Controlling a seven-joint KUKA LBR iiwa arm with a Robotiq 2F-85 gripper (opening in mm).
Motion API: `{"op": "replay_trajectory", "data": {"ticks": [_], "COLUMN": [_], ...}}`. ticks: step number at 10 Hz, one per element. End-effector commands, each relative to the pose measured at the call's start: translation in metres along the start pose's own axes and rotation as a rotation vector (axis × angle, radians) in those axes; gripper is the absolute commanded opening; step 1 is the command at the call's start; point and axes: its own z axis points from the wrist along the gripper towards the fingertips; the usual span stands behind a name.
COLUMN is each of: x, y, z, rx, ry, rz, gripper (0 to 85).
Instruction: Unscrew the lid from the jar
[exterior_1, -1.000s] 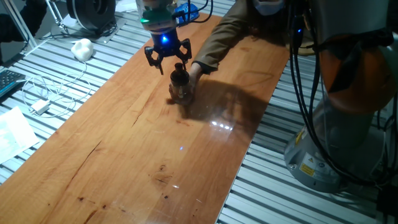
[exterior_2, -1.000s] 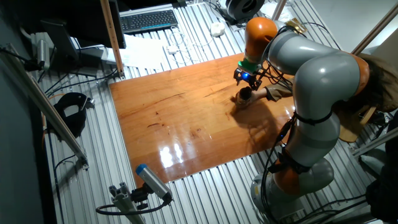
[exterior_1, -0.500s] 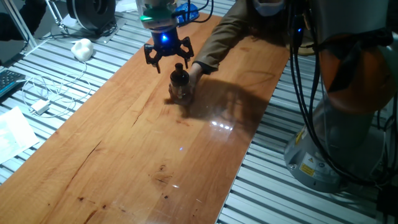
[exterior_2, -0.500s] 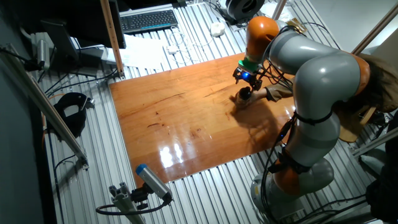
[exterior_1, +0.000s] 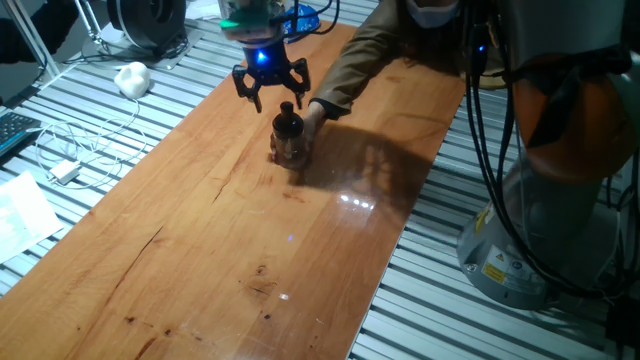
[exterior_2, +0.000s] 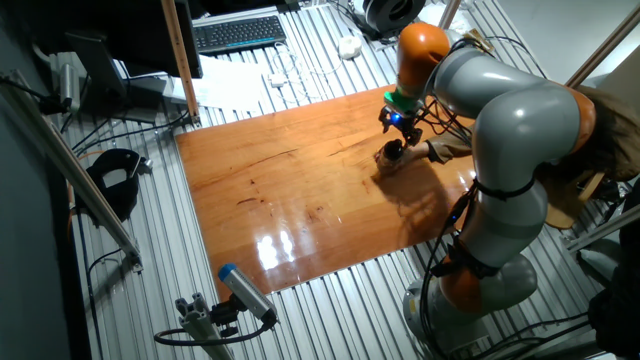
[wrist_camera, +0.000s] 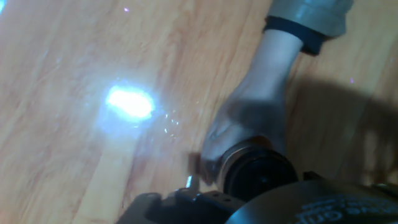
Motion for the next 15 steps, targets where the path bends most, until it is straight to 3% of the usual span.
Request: {"op": "replay_trajectory", "data": {"ticks": [1,4,5,7,12,13,14,15], "x": [-0.002,0.001,0.006,0.015,0.018,0.018,0.017,0.017], "y": [-0.004,-0.003,-0.003,-0.002,-0.006,-0.006,-0.006,-0.006], "z": [0.001,0.008,0.012,0.021,0.033,0.033,0.033,0.033], "rx": [0.010,-0.002,0.004,0.004,-0.013,-0.014,-0.015,-0.022], "ry": [0.014,0.041,0.013,-0.018,-0.026,-0.027,-0.024,-0.022], "rz": [0.036,0.105,0.116,0.145,0.139,0.120,0.105,0.090], "gripper": [85.0,85.0,85.0,85.0,85.0,68.0,68.0,51.0]}}
